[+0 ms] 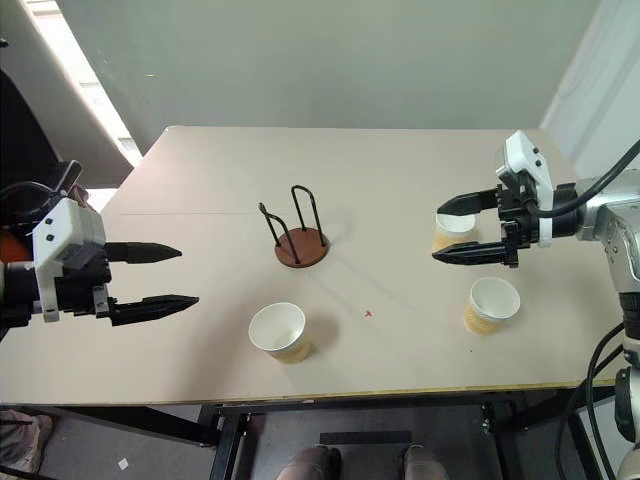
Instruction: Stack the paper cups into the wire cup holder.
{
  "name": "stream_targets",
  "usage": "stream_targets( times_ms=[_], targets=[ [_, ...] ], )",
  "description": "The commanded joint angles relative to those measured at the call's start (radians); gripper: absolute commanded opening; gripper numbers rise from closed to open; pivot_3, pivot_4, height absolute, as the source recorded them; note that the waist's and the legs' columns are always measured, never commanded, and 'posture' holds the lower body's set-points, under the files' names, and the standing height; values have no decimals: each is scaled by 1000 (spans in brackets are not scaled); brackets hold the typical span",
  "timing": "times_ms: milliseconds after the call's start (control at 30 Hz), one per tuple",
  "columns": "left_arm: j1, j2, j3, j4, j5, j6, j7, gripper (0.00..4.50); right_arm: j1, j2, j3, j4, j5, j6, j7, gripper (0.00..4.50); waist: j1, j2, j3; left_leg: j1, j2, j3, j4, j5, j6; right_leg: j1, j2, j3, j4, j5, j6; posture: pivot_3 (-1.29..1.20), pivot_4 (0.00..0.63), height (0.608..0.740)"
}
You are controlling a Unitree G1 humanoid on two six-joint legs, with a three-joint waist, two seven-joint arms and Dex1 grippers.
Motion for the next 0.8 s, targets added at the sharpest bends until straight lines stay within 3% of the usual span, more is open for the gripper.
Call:
stream_targets(
  times_ms=[33,267,467,633,800],
  targets=[
    [-5,2,33,-16,-8,-5,9,4500,-23,-11,-18,-11,2,-13,4,4477,0,0,0,0,0,0,0,0,0,0,0,0,0,0,0,0,150,740],
    [-79,-26,-45,40,40,-44,86,4500,-14,-17,-23,-12,-1,-13,-1,4477,1,0,0,0,0,0,0,0,0,0,0,0,0,0,0,0,150,740],
    [-265,-114,-217,129,114,-31,222,4500,-11,-11,-41,-80,44,36,-19,4477,3,0,0,1,0,0,0,1,0,1,0,0,1,1,-1,0,150,740],
    [-345,-186,-340,178,179,-22,282,4500,-1,50,-64,-172,69,98,-154,4477,1,0,0,1,0,0,0,4,-4,1,0,0,0,1,0,0,150,740],
    [-475,-308,-410,353,223,-19,346,4500,69,88,-64,-291,107,153,-236,4477,4,-1,0,1,0,0,0,6,-7,1,0,-1,0,3,3,0,150,740]
  ],
)
